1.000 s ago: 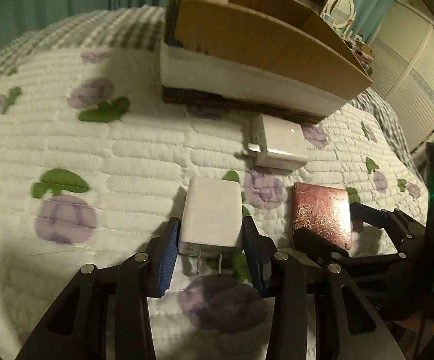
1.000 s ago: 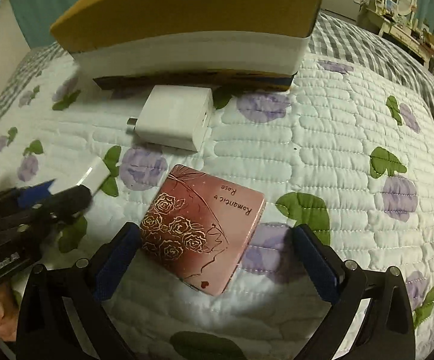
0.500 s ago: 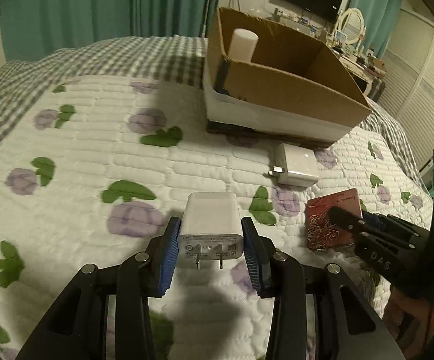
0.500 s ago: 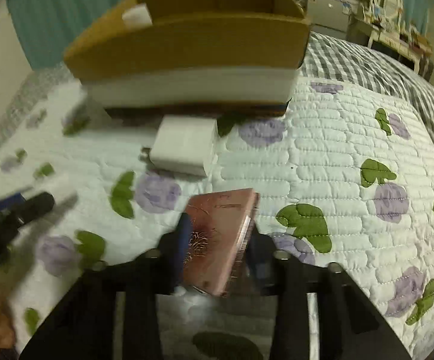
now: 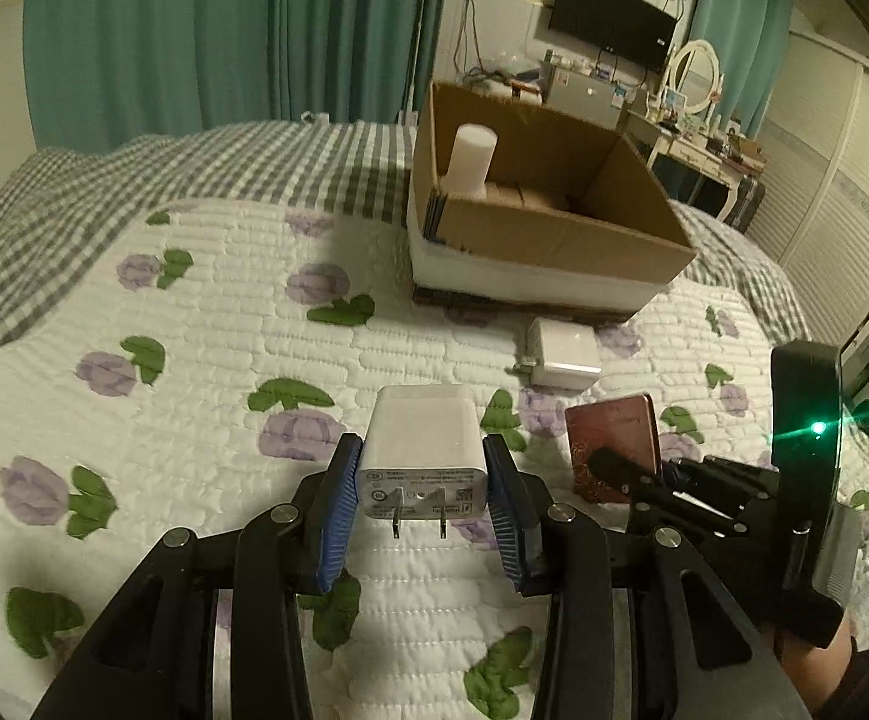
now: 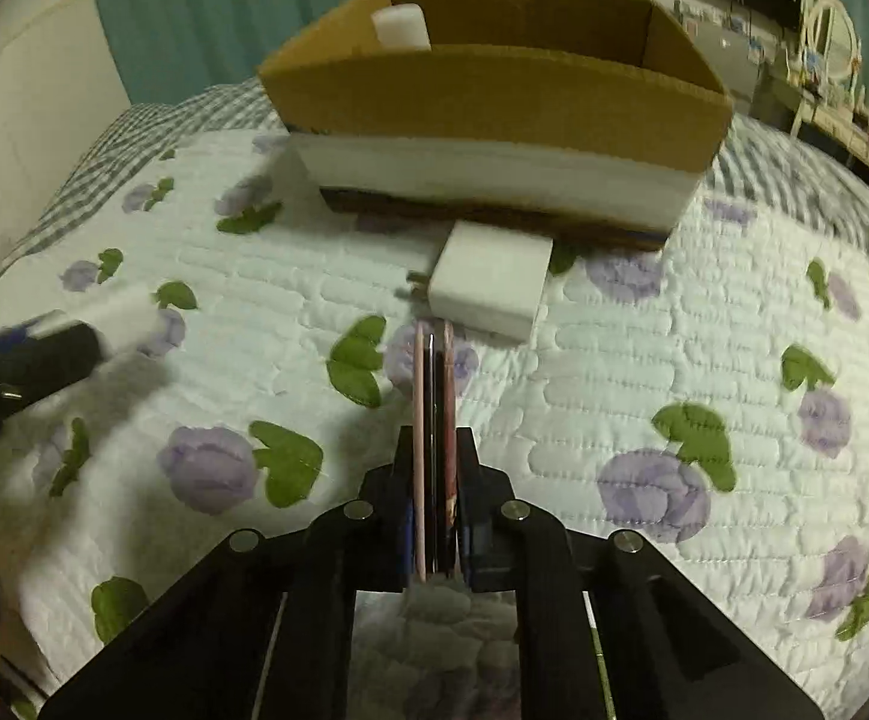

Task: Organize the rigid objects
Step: 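Lift the charger and card case and carry them over the box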

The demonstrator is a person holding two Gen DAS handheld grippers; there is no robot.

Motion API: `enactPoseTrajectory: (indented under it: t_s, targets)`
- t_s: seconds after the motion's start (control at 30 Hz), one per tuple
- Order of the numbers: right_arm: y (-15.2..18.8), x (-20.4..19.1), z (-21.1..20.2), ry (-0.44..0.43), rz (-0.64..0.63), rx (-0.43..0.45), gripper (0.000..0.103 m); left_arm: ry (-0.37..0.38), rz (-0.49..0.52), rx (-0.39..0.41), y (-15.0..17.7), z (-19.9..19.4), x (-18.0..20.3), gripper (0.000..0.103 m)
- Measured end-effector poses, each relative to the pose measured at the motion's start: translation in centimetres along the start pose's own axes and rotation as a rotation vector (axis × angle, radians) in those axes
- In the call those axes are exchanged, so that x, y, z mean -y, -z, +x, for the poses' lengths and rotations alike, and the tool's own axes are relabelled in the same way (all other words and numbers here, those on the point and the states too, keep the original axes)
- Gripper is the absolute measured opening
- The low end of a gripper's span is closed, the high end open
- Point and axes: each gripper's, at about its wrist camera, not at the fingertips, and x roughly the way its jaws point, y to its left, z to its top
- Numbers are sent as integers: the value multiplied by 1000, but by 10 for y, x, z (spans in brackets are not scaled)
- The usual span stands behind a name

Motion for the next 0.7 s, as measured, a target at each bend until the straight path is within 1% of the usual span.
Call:
enactPoseTrajectory:
  t_s: [0.1,0.2,0.3,0.43,0.57,0.7]
  targets:
    - [3,3,-14,-22,24,18,10,0,16,28,-2,-12,6,40]
    - [8,8,-42,-24,43,69,10,9,31,54,-6,-24,14,40]
    - [6,13,-71,-21,60,128,10,24,47,92,-13,-38,23,40]
    - [-1,21,-117,-12,72,222,10,52,61,166,-27,-65,36,41]
    - [-15,28,-170,-13,79,342,10,71,68,238,-43,-88,47,40]
    - [-32,27,-209,-4,63,446,10,91,82,317,-64,-110,58,41]
